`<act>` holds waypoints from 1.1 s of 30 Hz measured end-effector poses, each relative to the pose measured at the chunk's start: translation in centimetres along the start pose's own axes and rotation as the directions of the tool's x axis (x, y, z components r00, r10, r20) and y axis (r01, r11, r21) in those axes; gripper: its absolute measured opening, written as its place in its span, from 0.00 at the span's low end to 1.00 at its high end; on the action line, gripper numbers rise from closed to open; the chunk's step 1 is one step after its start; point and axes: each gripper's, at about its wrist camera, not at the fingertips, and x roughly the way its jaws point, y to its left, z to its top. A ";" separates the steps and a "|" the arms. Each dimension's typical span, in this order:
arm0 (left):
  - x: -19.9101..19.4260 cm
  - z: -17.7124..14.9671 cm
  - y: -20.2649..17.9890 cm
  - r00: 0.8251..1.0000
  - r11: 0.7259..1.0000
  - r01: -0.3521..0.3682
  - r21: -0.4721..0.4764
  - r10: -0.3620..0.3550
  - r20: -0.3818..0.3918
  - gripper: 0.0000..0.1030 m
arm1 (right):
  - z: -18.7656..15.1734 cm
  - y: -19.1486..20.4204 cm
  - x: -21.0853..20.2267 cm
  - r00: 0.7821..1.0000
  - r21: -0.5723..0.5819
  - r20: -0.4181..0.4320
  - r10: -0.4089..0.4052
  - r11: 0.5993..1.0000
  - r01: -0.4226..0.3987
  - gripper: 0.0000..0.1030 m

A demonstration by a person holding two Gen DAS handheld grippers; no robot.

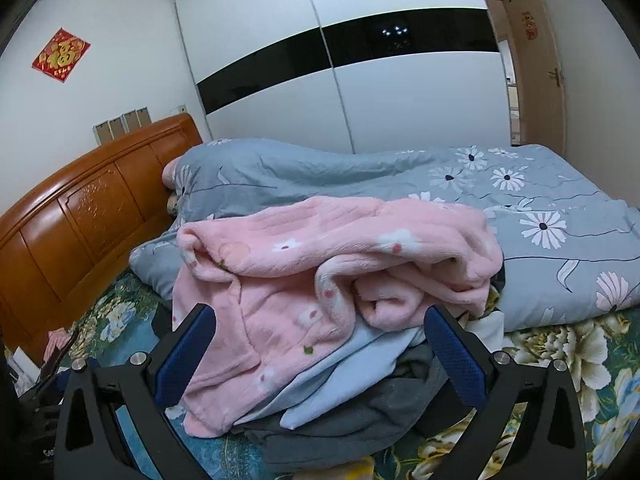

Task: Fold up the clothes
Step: 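Reach both grippers toward the pink fleece garment on the clothes pile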

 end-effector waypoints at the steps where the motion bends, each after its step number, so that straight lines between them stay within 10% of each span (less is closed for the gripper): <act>1: 0.0 0.0 0.0 1.000 1.000 0.012 0.015 -0.012 -0.008 1.00 | 0.0 -0.1 -0.1 1.000 -0.001 0.003 -0.005 1.000 0.005 1.00; 33: 2.2 1.1 3.4 0.996 0.991 0.087 -0.098 -0.085 0.021 1.00 | 0.6 1.5 3.1 0.995 -0.110 -0.095 -0.026 0.994 0.015 1.00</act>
